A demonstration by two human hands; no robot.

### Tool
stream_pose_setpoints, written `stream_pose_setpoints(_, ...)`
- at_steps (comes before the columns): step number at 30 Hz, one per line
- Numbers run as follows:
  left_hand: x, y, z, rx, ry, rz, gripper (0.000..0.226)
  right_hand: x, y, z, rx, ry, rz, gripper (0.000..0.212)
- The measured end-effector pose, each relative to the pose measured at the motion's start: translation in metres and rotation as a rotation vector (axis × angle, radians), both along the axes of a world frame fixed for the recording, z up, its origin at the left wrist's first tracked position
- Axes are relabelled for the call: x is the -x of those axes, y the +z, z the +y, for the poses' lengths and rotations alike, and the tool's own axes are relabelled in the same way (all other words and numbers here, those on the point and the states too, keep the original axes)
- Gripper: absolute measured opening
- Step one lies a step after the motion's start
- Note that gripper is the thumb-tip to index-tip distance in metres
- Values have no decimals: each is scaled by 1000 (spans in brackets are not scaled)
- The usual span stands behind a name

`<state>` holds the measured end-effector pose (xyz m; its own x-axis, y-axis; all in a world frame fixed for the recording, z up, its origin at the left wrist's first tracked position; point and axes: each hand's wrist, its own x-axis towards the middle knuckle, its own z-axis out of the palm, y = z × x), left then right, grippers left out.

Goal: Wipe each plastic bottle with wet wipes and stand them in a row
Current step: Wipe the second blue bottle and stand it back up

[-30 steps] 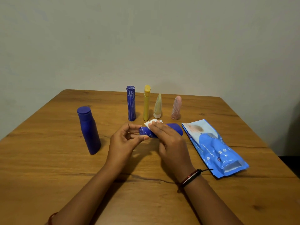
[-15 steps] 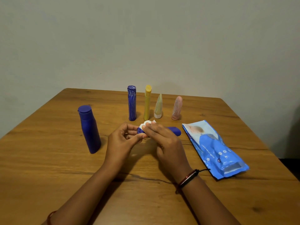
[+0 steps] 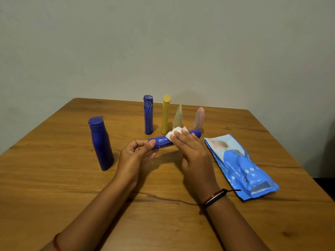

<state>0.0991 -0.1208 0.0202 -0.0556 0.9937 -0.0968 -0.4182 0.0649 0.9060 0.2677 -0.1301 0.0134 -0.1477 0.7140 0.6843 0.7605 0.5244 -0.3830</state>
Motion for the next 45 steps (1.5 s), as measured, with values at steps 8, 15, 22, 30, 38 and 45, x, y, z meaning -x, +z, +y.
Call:
stream_pose_setpoints(8,-2,0,1,161,-84,-238,29,20,-4,-7,-62,127,-308,58)
stream_pose_setpoints(15,-3,8,-1,332,-130,-385,41,11,1,-3,-137,12,-305,60)
stream_pose_setpoints(22,-2,6,-2,328,-156,-340,38,20,-4,-5,-67,121,-358,64)
stream_pose_setpoints(30,0,3,2,375,-177,-330,38,-2,0,6,-55,48,-194,69)
stream_pose_setpoints(38,0,4,1,410,-192,-348,35,-21,-4,19,-17,-134,79,76)
stream_pose_setpoints(45,6,2,4,393,-194,-465,36,16,-9,-7,39,166,-209,63)
